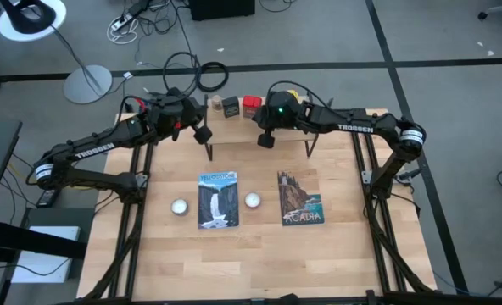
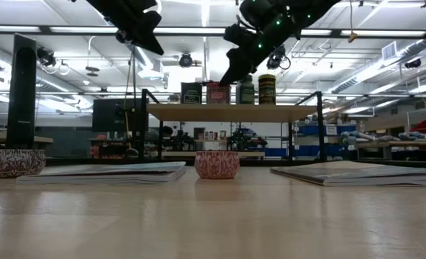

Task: Shelf spices
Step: Put the red spice on the shelf between the black and green spices, then adjust the black spice

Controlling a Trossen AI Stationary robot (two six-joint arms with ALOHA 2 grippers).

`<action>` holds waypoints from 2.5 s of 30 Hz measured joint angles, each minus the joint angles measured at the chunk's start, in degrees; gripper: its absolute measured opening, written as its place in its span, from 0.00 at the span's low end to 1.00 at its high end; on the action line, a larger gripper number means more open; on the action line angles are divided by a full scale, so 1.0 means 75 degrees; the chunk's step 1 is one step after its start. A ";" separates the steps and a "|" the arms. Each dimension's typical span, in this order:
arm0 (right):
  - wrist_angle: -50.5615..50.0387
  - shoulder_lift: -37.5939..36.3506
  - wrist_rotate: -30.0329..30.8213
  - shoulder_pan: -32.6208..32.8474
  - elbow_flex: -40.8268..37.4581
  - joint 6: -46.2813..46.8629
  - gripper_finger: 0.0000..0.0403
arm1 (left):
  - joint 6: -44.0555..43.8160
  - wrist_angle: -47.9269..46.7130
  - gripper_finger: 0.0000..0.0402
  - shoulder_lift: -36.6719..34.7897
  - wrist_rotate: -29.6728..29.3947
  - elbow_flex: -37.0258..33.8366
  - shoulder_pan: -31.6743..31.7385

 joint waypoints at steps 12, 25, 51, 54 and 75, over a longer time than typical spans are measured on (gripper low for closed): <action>0.0441 -0.0003 0.0716 -0.0069 -0.0179 0.0003 0.00 | -0.0121 0.0060 0.00 0.0000 0.0016 0.0000 0.0000; 0.0438 -0.0003 0.1431 -0.0094 -0.0177 0.0009 0.00 | -0.0197 0.0092 0.00 0.0003 0.0016 0.0000 0.0000; 0.2218 -0.0006 0.0794 0.0729 -0.0590 -0.0402 0.00 | -0.0151 0.0419 0.00 0.1264 0.0709 -0.0003 0.0231; 0.2216 -0.0020 0.0886 0.1016 -0.0590 -0.0412 0.00 | -0.0034 0.0755 0.00 0.1696 0.1026 -0.0006 0.0353; 0.1973 -0.0032 0.2206 0.2560 -0.0010 -0.1273 0.00 | 0.0248 0.1700 0.00 0.2515 0.1409 -0.0009 0.0502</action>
